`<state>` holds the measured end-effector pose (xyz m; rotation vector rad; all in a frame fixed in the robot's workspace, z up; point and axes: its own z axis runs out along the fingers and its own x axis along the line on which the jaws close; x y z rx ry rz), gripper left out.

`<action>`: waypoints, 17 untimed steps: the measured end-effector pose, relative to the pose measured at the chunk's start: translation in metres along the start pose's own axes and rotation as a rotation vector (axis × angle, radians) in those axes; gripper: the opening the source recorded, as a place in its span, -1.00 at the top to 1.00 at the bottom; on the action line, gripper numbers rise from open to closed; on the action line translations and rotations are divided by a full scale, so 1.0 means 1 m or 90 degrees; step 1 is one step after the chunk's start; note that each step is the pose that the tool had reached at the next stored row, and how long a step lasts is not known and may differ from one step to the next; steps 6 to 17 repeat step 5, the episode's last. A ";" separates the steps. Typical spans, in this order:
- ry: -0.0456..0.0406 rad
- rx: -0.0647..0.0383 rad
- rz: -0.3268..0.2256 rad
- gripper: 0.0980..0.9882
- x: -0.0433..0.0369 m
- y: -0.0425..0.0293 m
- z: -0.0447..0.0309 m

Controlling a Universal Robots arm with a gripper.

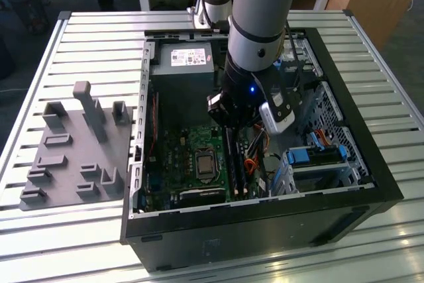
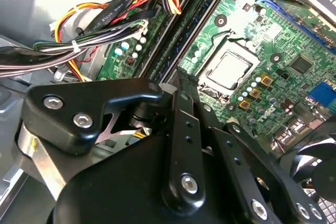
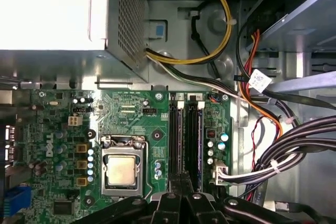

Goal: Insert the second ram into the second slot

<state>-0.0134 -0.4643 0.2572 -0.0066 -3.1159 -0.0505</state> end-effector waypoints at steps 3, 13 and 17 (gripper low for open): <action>0.0000 0.000 0.000 0.99 0.0000 0.0000 -0.0001; 0.0000 0.000 0.000 0.99 0.0000 0.0000 -0.0001; 0.0000 0.000 0.000 0.99 0.0000 0.0000 -0.0001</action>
